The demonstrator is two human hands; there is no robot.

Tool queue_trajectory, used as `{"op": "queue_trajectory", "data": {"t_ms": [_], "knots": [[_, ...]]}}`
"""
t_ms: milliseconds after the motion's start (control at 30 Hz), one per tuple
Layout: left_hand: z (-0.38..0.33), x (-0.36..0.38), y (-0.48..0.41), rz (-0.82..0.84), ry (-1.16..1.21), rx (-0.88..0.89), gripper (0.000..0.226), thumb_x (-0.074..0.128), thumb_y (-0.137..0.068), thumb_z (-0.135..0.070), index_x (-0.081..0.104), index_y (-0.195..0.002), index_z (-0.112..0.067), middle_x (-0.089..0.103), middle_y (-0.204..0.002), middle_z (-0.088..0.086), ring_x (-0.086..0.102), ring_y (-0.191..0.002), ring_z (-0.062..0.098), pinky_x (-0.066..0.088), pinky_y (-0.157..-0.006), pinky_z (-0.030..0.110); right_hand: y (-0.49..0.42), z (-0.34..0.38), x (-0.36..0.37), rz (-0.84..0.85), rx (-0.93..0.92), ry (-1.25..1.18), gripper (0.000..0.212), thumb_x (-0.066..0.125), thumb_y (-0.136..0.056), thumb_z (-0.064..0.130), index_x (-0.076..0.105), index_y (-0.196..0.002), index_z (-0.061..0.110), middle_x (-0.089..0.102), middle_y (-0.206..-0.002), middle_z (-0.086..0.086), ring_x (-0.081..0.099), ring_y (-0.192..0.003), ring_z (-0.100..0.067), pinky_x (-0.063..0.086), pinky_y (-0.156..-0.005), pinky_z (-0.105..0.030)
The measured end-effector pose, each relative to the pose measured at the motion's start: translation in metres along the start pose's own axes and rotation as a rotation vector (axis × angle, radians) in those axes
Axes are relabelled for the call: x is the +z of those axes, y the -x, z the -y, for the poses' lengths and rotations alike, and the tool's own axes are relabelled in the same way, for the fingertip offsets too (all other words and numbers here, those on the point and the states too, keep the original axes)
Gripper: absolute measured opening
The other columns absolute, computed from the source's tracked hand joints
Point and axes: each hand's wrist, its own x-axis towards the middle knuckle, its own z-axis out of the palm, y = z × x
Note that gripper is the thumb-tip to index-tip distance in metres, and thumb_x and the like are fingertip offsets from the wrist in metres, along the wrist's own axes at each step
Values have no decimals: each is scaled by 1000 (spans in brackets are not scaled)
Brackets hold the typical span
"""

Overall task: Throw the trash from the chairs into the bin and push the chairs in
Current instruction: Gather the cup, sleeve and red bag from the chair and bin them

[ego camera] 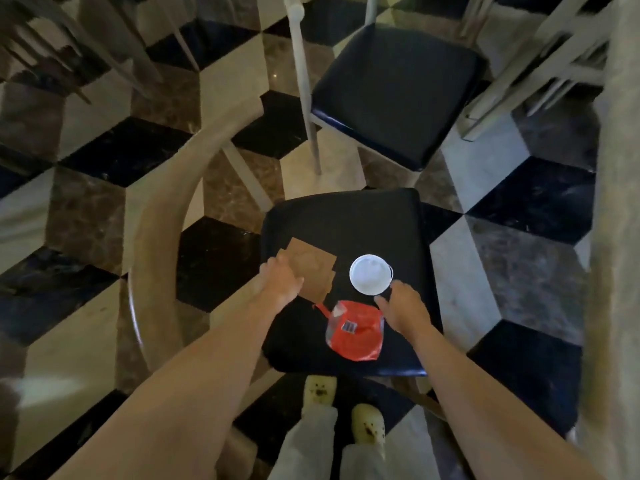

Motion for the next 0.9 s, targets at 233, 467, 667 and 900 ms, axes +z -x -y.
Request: {"op": "queue_trajectory", "data": {"t_ms": [233,467,667,900], "knots": [[24,43,-67,-22,27,-102,87,61,-87,-45,10,-150,-13,27,-152,15,27,-139,34,32,-108,47,-61,7,38,-201,140,-120,50,56,-93,25,39,-135,4,45,-136,-17,51,-120,-33,47,-89,-41],[28,58,-89,-8,150,-186,83,72,-80,-38,26,-143,-9,34,-144,17,31,-134,34,37,-104,45,-81,-3,57,-232,184,-176,32,52,-93,10,49,-125,7,52,-128,-13,57,-108,-33,47,-77,-36],[32,64,-96,-23,322,-216,59,72,-81,-27,43,-129,-8,44,-134,17,42,-125,35,44,-100,47,-76,0,54,-307,165,-511,13,56,-89,8,59,-102,7,65,-103,-12,62,-89,-25,48,-65,-29],[35,69,-102,-88,497,-289,43,42,-97,-42,45,-134,-19,40,-139,11,43,-124,30,41,-99,42,-79,47,70,-152,60,-624,11,60,-87,10,57,-96,16,63,-98,-4,63,-90,-20,57,-78,-37]]}}
